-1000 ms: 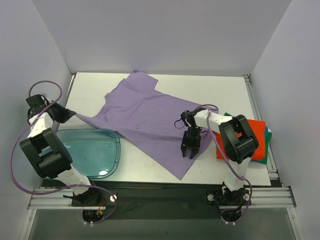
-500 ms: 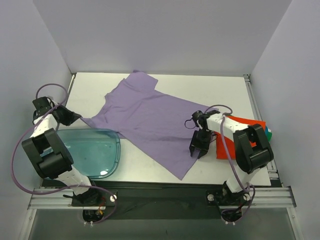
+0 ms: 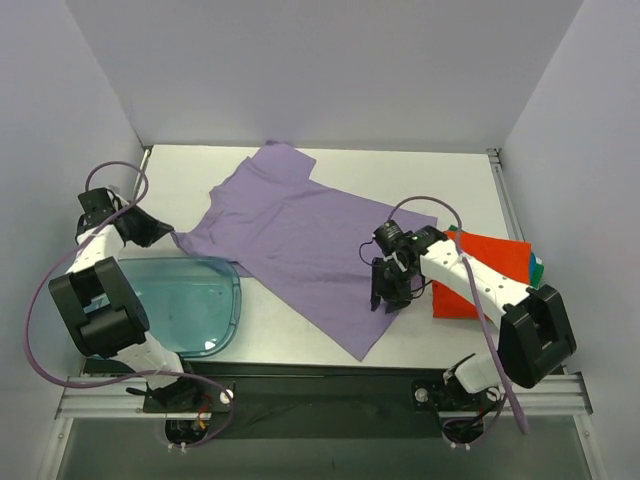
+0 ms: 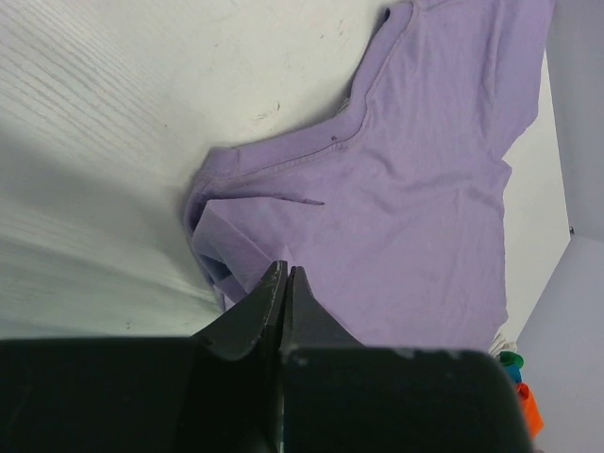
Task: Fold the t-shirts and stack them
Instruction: Flatten out the tshirt, then grap the side of the flattened tshirt closest away from the robot with both arms
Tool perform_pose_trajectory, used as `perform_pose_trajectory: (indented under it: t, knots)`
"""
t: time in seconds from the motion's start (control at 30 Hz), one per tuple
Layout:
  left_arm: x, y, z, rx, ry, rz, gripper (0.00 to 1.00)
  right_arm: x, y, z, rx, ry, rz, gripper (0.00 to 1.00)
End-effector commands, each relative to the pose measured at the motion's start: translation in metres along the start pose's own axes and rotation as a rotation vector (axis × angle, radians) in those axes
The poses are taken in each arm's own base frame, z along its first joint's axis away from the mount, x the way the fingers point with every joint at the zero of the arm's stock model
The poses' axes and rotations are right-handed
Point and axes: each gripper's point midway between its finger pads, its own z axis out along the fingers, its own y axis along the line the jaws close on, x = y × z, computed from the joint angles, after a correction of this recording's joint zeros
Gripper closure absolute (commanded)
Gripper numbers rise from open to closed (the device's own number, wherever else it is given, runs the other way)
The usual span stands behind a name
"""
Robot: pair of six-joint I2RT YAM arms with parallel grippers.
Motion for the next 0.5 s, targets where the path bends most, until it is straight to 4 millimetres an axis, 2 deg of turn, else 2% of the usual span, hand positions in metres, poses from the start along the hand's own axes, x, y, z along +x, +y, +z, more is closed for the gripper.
perform_pose_trajectory:
  t: [0.0, 0.07, 0.2, 0.47]
  knots:
    - [-0.018, -0.025, -0.012, 0.063, -0.068, 0.056, 1.0, 0.03, 0.01, -0.003, -0.022, 0.053, -0.087, 0.64]
    - [-0.019, -0.027, -0.012, 0.065, -0.069, 0.059, 1.0, 0.045, 0.022, 0.002, -0.037, 0.074, -0.12, 0.64]
    - [-0.017, -0.029, -0.008, 0.068, -0.056, 0.064, 1.0, 0.063, 0.042, 0.014, -0.05, 0.093, -0.183, 0.64]
    - [-0.017, -0.032, -0.001, 0.068, -0.037, 0.066, 1.0, 0.094, 0.052, 0.042, 0.049, 0.179, -0.283, 0.64]
